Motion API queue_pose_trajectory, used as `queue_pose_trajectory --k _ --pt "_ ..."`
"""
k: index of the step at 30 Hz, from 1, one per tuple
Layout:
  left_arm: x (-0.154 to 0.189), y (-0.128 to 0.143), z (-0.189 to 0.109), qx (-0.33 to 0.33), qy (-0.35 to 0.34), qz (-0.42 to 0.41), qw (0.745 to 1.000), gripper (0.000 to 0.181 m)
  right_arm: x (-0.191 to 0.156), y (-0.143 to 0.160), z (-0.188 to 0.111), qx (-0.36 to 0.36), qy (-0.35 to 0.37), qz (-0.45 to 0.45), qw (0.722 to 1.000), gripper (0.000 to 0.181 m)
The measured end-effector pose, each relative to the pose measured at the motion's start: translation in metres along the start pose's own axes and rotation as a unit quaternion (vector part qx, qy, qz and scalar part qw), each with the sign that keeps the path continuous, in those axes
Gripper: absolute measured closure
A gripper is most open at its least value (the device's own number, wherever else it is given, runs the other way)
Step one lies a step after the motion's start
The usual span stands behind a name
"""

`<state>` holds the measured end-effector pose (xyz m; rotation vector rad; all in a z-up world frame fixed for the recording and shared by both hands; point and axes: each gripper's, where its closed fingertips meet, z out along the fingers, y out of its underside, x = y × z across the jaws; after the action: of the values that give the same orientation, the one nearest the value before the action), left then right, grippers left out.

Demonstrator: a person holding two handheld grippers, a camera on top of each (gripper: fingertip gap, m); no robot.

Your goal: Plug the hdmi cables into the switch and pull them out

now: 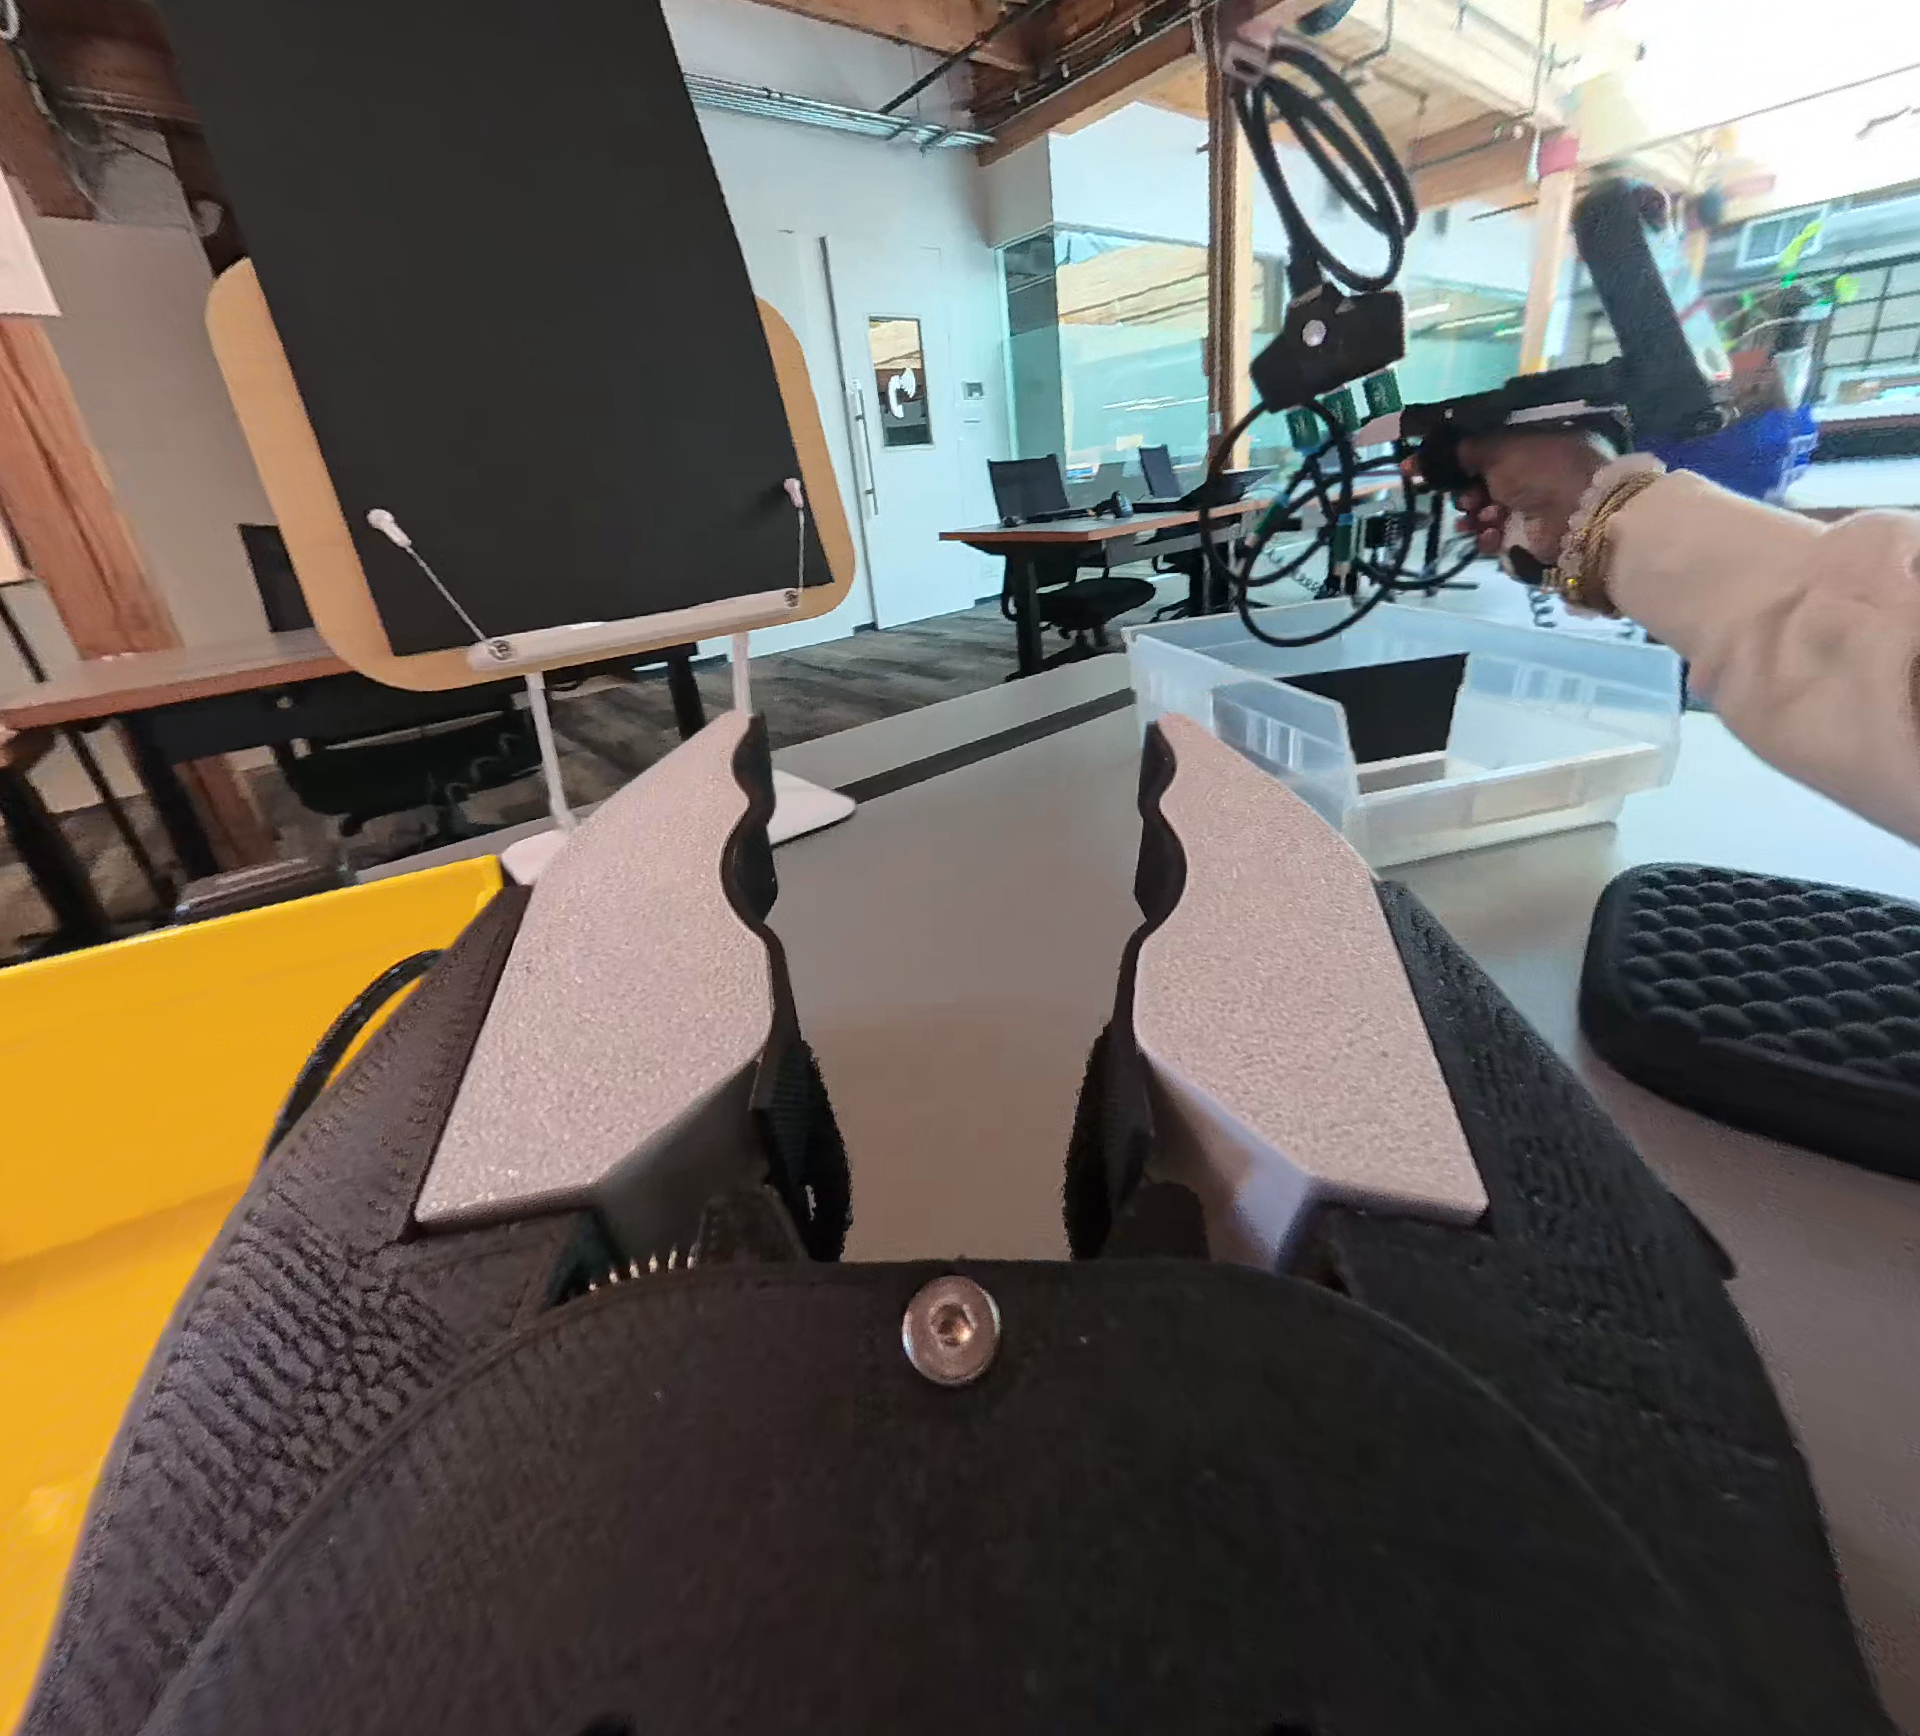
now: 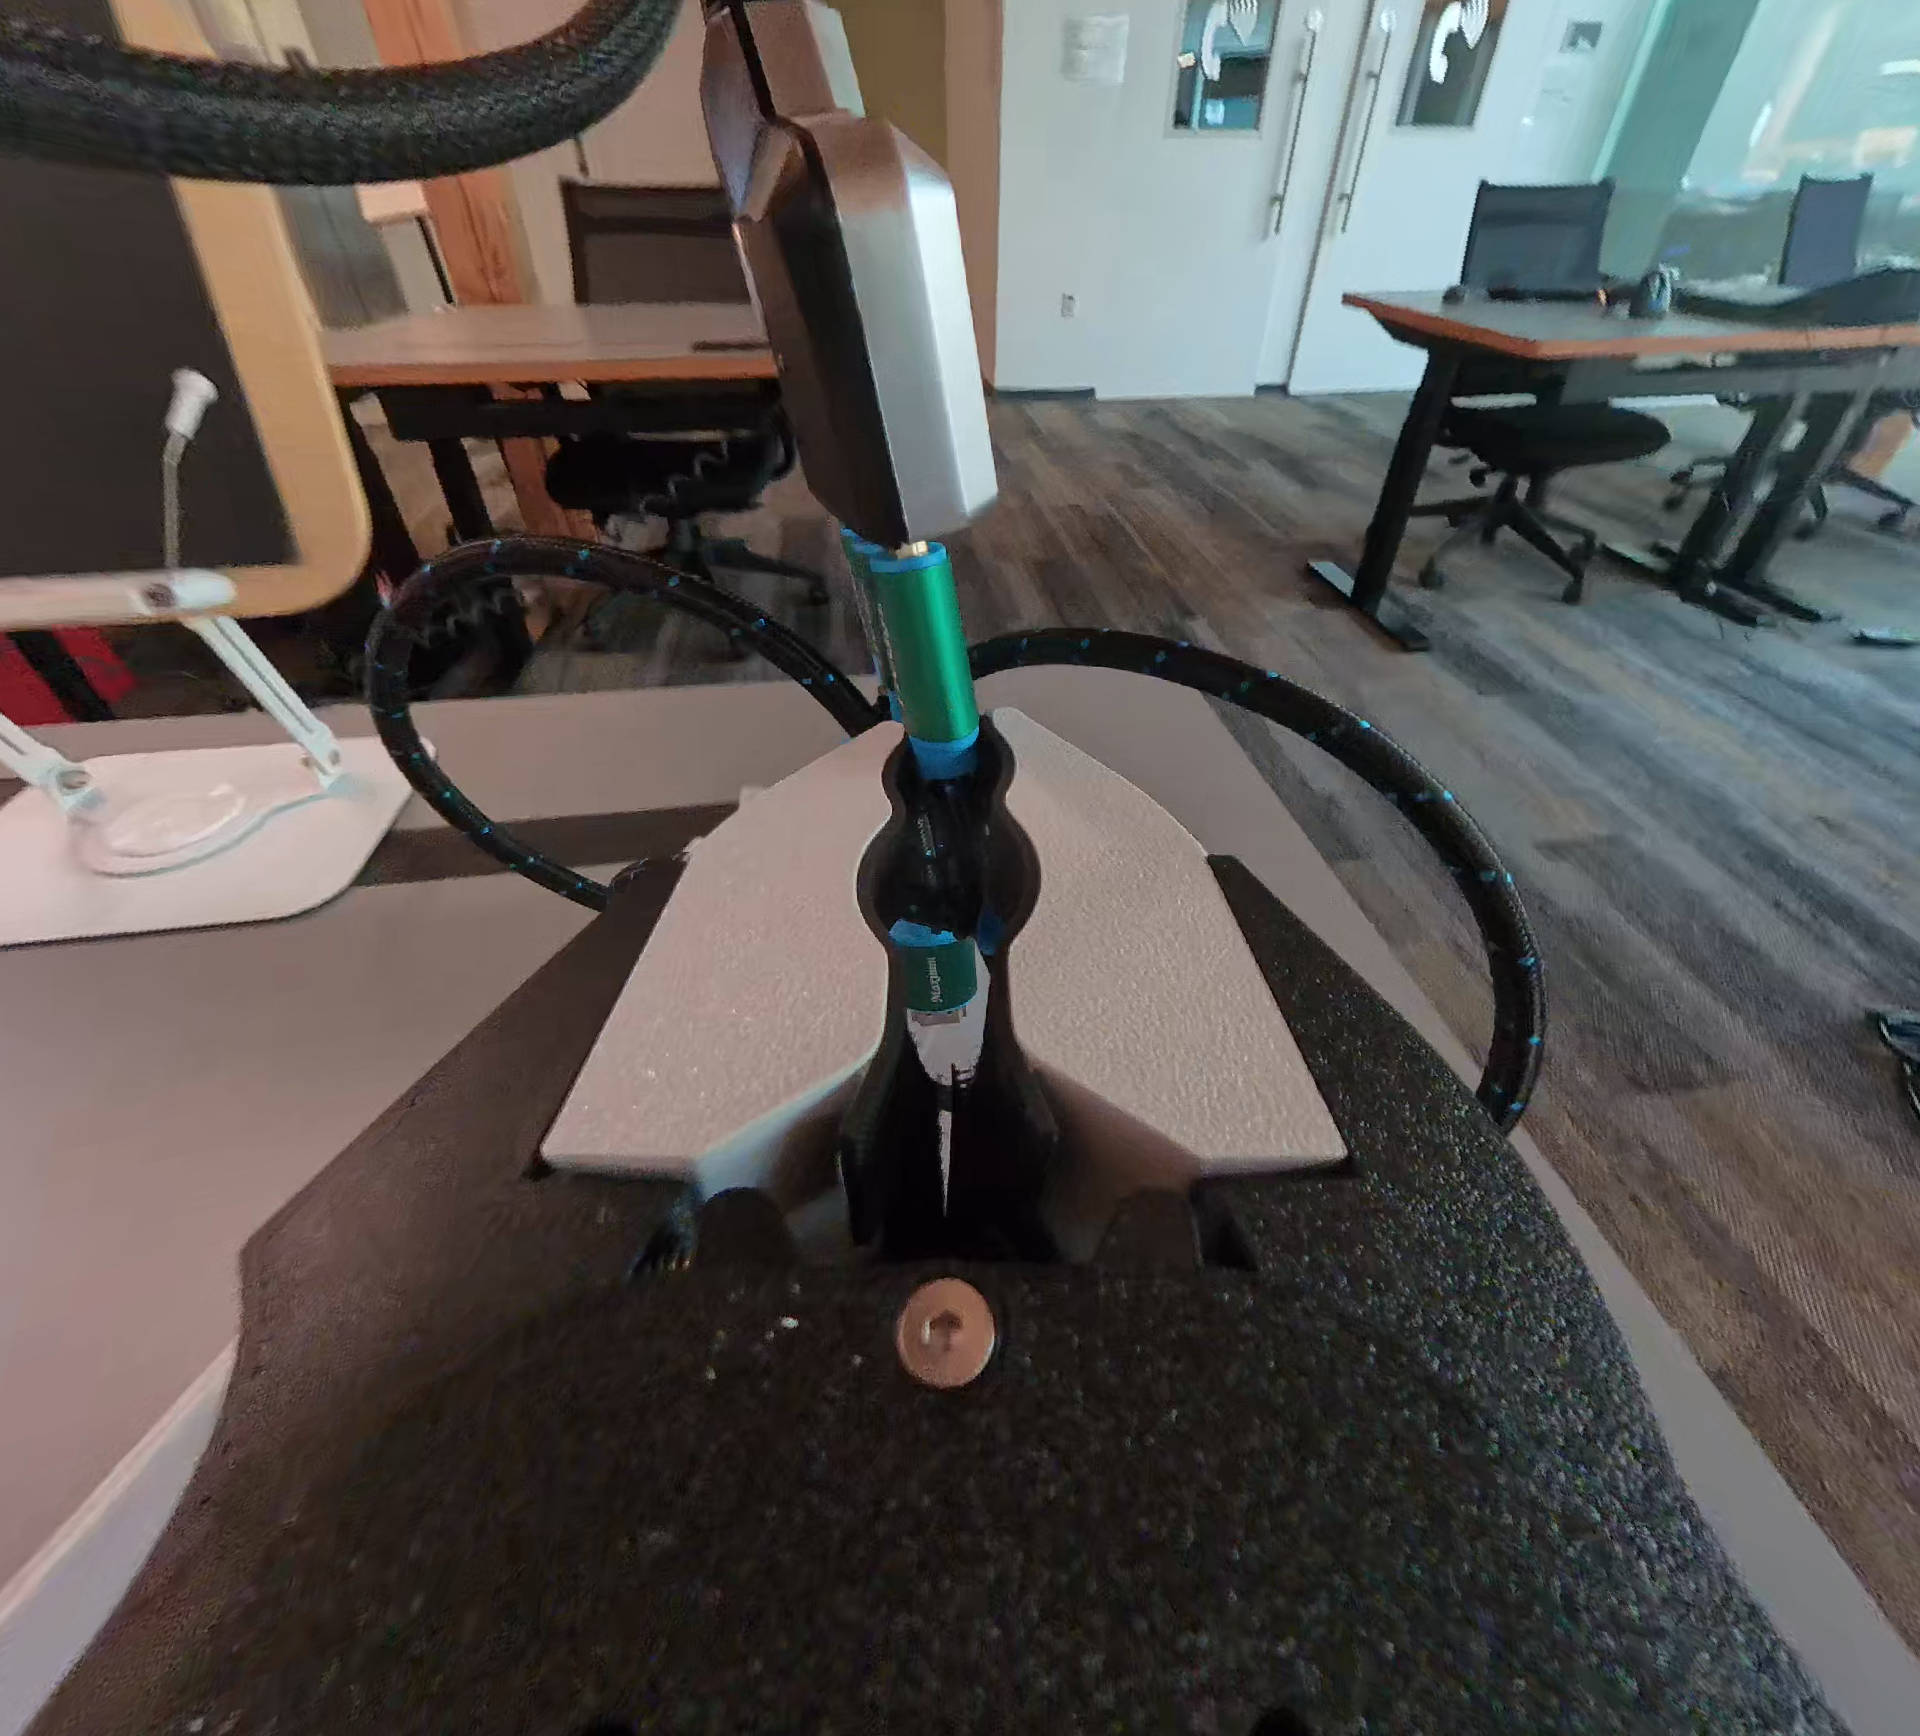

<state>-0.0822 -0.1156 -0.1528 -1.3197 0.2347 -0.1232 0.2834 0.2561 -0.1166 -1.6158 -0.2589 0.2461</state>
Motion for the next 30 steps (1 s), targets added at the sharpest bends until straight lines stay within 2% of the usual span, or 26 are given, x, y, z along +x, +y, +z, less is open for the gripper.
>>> queue_pose_trajectory --k 7,11,13,16,20,23,28,30 --pt "-0.010 -0.003 -0.004 0.019 -0.020 -0.003 1.000 0.112 0.005 0.049 0.015 -0.070 0.021 -0.005 0.997 0.172" --pt "-0.008 0.003 -0.002 0.000 -0.021 0.021 1.000 0.111 0.002 0.086 0.026 -0.148 0.018 -0.025 0.988 0.172" --pt "-0.008 0.003 -0.002 -0.003 -0.023 0.035 0.999 0.110 0.002 0.097 0.030 -0.161 0.019 -0.036 0.986 0.172" --pt "-0.007 0.005 -0.001 -0.008 -0.023 0.047 0.999 0.110 -0.001 0.118 0.031 -0.232 0.014 -0.083 0.969 0.171" --pt "-0.007 0.010 0.002 -0.015 -0.023 0.047 0.999 0.110 -0.005 0.131 0.030 -0.317 0.007 -0.138 0.938 0.171" --pt "-0.005 0.012 0.003 -0.015 -0.021 0.045 0.999 0.110 -0.007 0.134 0.031 -0.343 -0.018 -0.166 0.924 0.171" --pt "-0.003 0.015 0.002 -0.021 -0.021 0.053 0.998 0.110 -0.007 0.138 0.036 -0.355 -0.055 -0.140 0.923 0.170" --pt "-0.005 0.014 0.002 -0.024 -0.023 0.056 0.998 0.110 -0.016 0.139 0.033 -0.355 -0.089 -0.111 0.924 0.150"
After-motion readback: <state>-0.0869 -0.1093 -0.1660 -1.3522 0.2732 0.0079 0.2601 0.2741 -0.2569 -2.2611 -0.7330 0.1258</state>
